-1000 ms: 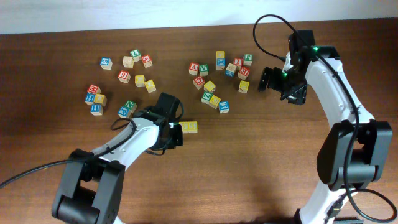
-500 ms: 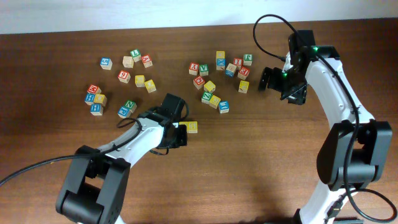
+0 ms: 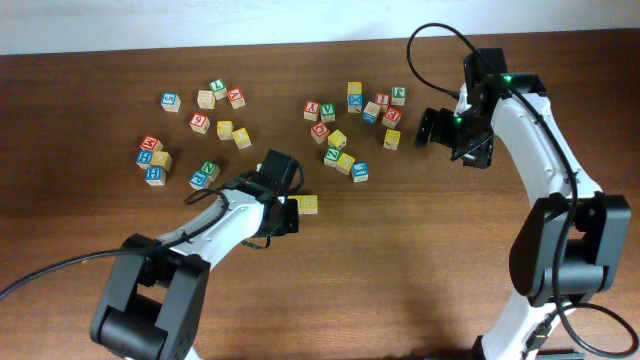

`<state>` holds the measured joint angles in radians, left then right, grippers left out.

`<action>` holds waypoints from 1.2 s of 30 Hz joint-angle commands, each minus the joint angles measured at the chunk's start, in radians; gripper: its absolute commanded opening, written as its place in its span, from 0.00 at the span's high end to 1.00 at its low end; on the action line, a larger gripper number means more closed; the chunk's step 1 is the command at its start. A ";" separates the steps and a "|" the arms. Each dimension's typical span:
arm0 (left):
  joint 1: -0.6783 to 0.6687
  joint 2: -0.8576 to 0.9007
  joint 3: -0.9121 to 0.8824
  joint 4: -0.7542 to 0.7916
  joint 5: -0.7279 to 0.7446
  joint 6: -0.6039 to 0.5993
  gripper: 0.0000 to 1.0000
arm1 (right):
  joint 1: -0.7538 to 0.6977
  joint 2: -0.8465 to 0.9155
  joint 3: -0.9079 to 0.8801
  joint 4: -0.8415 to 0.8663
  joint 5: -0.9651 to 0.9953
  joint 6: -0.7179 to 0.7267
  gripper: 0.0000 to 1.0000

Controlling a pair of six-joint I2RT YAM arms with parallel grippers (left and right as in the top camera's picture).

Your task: Spell out RSS

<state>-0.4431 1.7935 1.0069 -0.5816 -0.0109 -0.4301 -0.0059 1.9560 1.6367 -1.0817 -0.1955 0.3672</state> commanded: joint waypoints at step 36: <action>0.002 -0.059 0.164 -0.252 -0.032 0.021 1.00 | -0.001 -0.025 0.020 0.000 0.009 0.005 0.02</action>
<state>-0.4431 1.7947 1.1019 -0.7883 -0.0345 -0.4271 -0.0059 1.9560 1.6367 -1.0824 -0.1955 0.3672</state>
